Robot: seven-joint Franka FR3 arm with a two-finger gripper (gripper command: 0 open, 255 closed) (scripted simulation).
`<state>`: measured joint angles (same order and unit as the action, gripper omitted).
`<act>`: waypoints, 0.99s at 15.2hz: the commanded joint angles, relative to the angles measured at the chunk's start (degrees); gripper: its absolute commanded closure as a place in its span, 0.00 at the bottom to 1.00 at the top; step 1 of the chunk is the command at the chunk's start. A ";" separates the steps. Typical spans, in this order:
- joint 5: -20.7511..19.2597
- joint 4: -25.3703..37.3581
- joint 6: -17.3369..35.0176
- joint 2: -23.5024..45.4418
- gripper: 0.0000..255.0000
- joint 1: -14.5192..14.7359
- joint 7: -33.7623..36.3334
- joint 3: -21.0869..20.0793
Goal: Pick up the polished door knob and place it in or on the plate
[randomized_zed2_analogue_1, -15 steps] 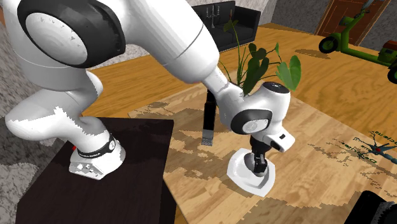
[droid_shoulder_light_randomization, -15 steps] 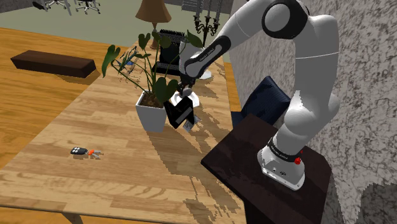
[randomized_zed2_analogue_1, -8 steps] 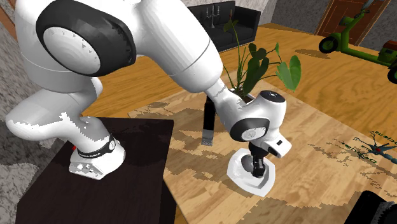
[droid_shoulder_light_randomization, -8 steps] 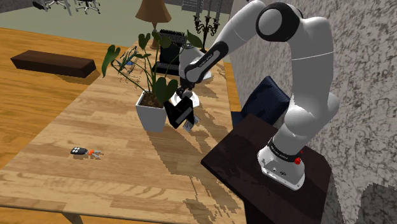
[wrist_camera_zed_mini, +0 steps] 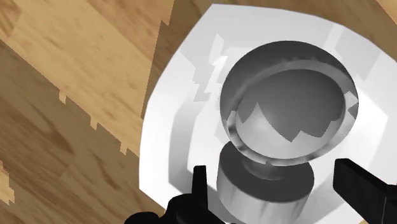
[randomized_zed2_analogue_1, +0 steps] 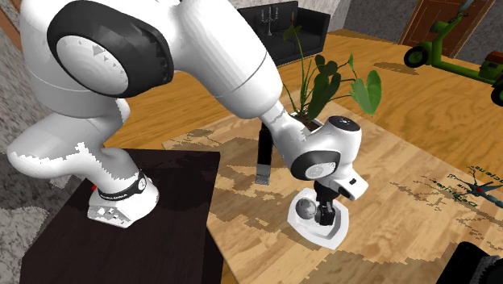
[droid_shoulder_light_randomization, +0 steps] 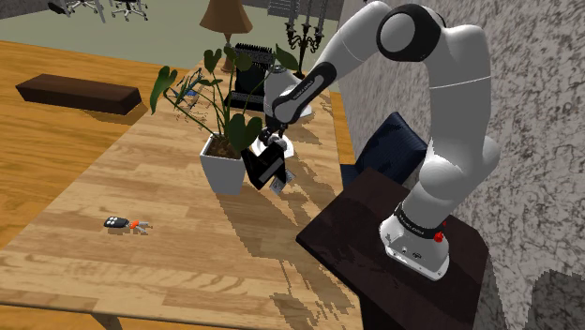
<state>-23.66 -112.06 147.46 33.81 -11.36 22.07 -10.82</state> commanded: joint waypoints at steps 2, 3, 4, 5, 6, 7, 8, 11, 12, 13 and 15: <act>0.01 -0.08 0.00 0.01 0.00 0.01 0.00 -0.03; 0.01 -0.09 0.00 -0.01 0.00 0.01 0.00 -0.03; 0.01 0.10 -0.04 0.15 0.00 0.07 0.04 -0.02; 0.63 -0.43 -1.18 -1.52 0.00 -0.22 -0.38 -0.59; 1.29 -0.88 -2.36 -3.15 0.00 -0.51 -0.81 -1.17; 1.97 -1.25 -3.58 -4.75 0.00 -0.78 -1.25 -1.73; 2.52 -1.49 -4.56 -5.99 0.00 -0.98 -1.62 -2.15; 2.54 -1.49 -4.55 -6.00 0.00 -0.96 -1.62 -2.13; 2.54 -1.49 -4.55 -6.00 0.00 -0.96 -1.62 -2.13; 2.54 -1.49 -4.55 -6.00 0.00 -0.96 -1.62 -2.13; 2.54 -1.49 -4.55 -6.00 0.00 -0.96 -1.62 -2.13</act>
<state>-21.13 -113.54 142.92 27.83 -12.31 20.45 -12.95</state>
